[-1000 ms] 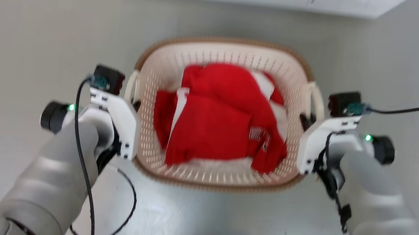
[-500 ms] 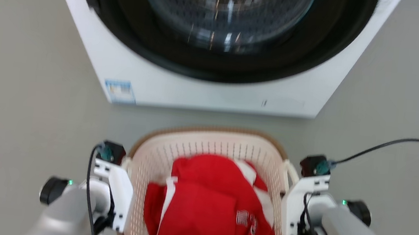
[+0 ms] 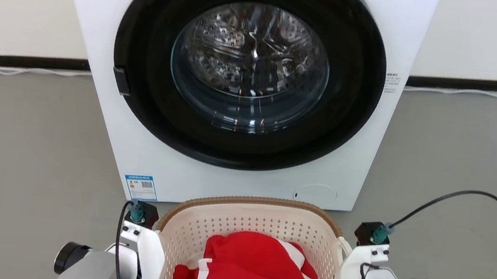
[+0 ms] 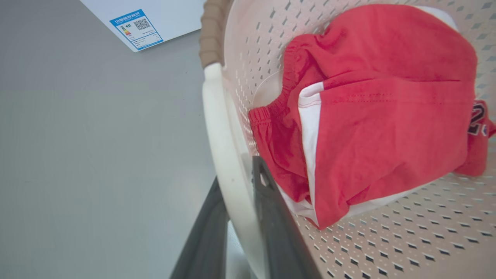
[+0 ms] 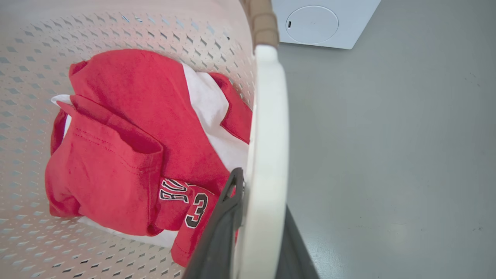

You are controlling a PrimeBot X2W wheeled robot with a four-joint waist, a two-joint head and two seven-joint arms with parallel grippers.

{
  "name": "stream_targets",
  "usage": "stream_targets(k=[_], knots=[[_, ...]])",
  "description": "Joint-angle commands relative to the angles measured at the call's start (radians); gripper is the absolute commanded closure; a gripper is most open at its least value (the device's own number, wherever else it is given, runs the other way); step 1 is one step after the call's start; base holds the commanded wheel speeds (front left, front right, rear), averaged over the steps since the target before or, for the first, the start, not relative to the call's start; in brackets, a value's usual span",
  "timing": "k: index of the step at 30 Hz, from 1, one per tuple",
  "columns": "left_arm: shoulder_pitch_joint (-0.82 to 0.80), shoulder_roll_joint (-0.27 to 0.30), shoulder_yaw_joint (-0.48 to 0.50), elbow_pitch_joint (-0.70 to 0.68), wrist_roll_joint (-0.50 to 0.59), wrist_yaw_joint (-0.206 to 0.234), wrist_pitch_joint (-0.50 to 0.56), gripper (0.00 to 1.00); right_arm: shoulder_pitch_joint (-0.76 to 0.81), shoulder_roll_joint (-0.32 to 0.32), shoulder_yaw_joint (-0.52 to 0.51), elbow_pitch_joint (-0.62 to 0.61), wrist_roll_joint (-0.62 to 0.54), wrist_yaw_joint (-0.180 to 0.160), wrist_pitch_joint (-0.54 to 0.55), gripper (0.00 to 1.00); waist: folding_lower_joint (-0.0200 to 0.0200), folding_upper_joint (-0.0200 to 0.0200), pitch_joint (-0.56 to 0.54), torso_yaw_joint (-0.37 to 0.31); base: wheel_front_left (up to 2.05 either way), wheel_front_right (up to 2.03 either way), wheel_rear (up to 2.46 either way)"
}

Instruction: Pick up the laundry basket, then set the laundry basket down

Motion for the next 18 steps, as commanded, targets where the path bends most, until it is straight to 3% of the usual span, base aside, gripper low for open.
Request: stream_targets(k=[1,18], knots=[[-0.024,0.03,0.007,-0.02,-0.001,0.002,-0.007,1.0,0.005,0.011,0.03,-0.015,0.007,0.017,0.01,1.0,0.0,-0.0001,-0.01,0.002,0.0,0.0,0.0],[-0.01,0.038,-0.033,-0.042,-0.056,0.002,0.019,1.0,0.003,0.011,0.082,-0.003,0.067,0.017,0.022,1.0,0.0,-0.0001,-0.017,0.005,0.0,0.0,0.0]])
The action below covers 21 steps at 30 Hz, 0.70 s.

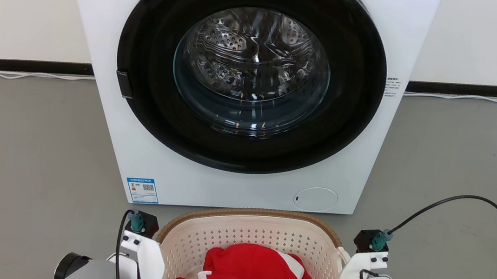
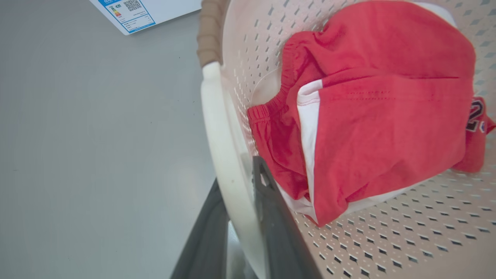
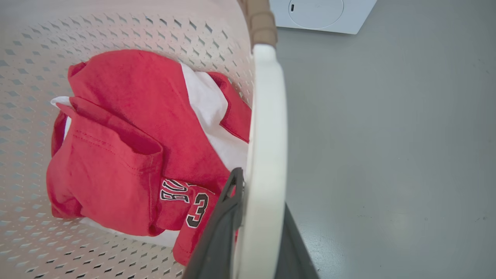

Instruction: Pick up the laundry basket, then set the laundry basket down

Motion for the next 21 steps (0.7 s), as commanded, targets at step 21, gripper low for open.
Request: stream_targets(k=[21], knots=[[-0.057,0.028,-0.029,0.005,-0.035,0.001,-0.032,1.0,-0.027,0.011,0.073,-0.007,0.051,0.017,-0.018,1.0,0.0,-0.0001,0.0,-0.002,0.0,0.0,0.0]])
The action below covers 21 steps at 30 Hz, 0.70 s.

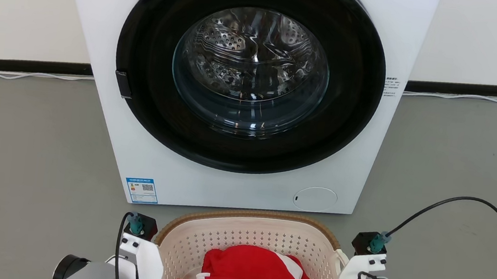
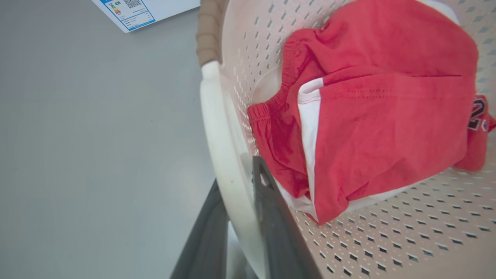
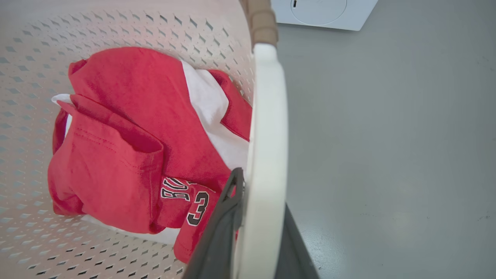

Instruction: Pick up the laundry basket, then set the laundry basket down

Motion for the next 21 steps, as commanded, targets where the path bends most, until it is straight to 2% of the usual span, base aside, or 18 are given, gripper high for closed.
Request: stream_targets(k=[1,21], knots=[[-0.058,0.026,0.012,-0.005,-0.003,0.001,-0.022,1.0,-0.026,0.011,0.02,-0.016,0.001,0.017,-0.009,1.0,0.0,0.0,0.0,0.0,0.0,0.0,0.0],[-0.064,0.029,-0.023,0.001,-0.032,0.001,-0.019,1.0,-0.032,0.011,0.062,-0.013,0.042,0.017,-0.027,1.0,0.0,0.0,0.013,-0.004,0.0,0.0,0.0]])
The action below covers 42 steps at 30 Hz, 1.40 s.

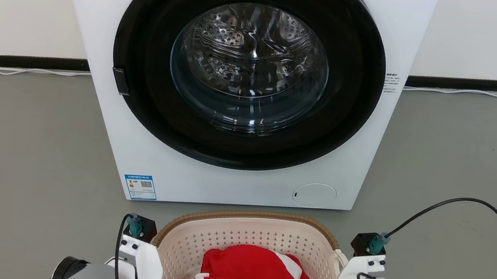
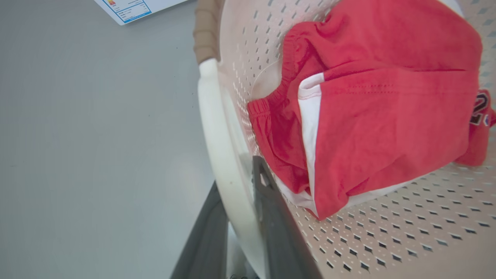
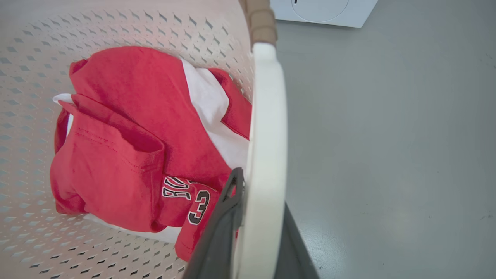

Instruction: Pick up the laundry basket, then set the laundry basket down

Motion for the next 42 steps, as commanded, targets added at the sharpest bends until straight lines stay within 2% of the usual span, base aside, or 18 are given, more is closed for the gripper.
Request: stream_targets(k=[1,10,22,33,42], knots=[[-0.064,0.029,0.012,-0.007,0.001,0.001,-0.019,1.0,-0.03,0.011,0.02,-0.016,0.008,0.017,-0.012,1.0,0.0,-0.0001,0.0,0.0,0.0,0.0,0.0],[-0.077,0.033,0.001,0.011,-0.003,0.001,-0.038,1.0,-0.037,0.011,0.041,-0.021,0.019,0.017,-0.042,1.0,0.0,-0.0001,0.015,-0.002,0.0,0.0,0.0],[-0.103,0.032,-0.004,0.049,0.005,0.021,-0.081,1.0,-0.069,0.011,0.064,-0.028,0.023,0.017,-0.135,1.0,0.0,-0.0001,0.102,0.004,0.0,0.0,0.0],[-0.194,0.05,-0.004,0.057,0.021,0.03,-0.151,1.0,-0.16,0.011,0.068,-0.028,0.018,0.017,-0.241,1.0,0.0,-0.0001,0.278,0.02,0.0,0.0,0.0],[-0.287,0.063,0.001,0.061,0.039,0.065,-0.244,1.0,-0.246,0.011,0.068,-0.005,-0.002,0.017,-0.327,1.0,0.0,-0.0001,0.437,0.036,0.0,0.0,0.0]])
